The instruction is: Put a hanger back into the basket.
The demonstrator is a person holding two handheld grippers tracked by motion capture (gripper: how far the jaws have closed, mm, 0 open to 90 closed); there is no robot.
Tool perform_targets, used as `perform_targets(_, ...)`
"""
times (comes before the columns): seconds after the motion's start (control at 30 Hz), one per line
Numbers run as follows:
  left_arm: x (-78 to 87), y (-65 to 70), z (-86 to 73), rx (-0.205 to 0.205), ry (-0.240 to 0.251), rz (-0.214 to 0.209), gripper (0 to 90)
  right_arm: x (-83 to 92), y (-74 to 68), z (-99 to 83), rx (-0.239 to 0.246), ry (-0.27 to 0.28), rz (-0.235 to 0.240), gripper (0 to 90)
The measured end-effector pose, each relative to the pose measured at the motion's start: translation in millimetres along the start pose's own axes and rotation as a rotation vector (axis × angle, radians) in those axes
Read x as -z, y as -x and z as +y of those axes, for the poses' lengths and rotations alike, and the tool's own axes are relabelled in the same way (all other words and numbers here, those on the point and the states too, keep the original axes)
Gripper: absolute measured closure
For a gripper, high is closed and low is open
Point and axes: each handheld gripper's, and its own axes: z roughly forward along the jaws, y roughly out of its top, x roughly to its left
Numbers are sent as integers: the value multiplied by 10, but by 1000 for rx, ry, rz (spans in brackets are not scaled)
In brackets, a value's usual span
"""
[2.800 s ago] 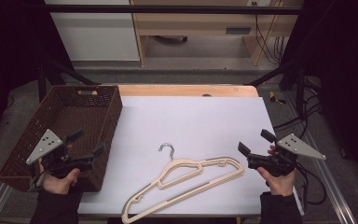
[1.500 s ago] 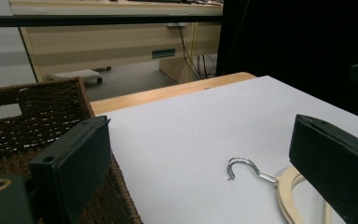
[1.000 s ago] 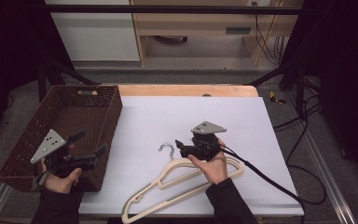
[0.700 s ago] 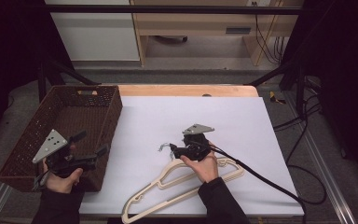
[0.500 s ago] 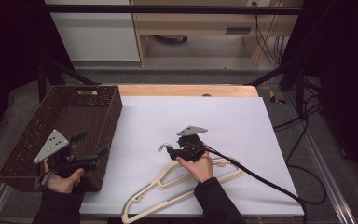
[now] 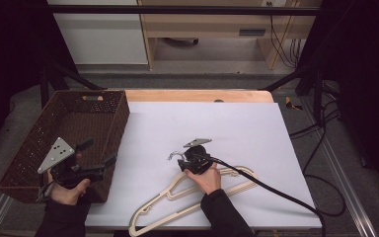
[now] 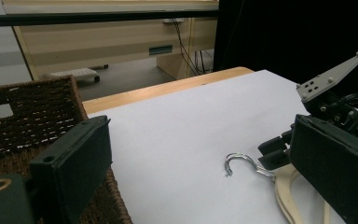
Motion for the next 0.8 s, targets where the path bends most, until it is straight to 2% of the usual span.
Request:
perform_targets(0.23, -12, 0, -7, 6, 0, 1, 54, -67, 13, -28, -5, -22, 0, 719)
perform_targets(0.3, -15, 2, -9, 0, -5, 0, 55, -76, 8, -29, -27, -33, 16, 767)
perform_targets(0.57, -38, 15, -17, -2, -12, -2, 55, -98, 16, -22, -65, -39, 45, 858)
perform_targets(0.8, -54, 54, -16, -6, -12, -8, 56, -83, 12, -16, -98, -35, 44, 879)
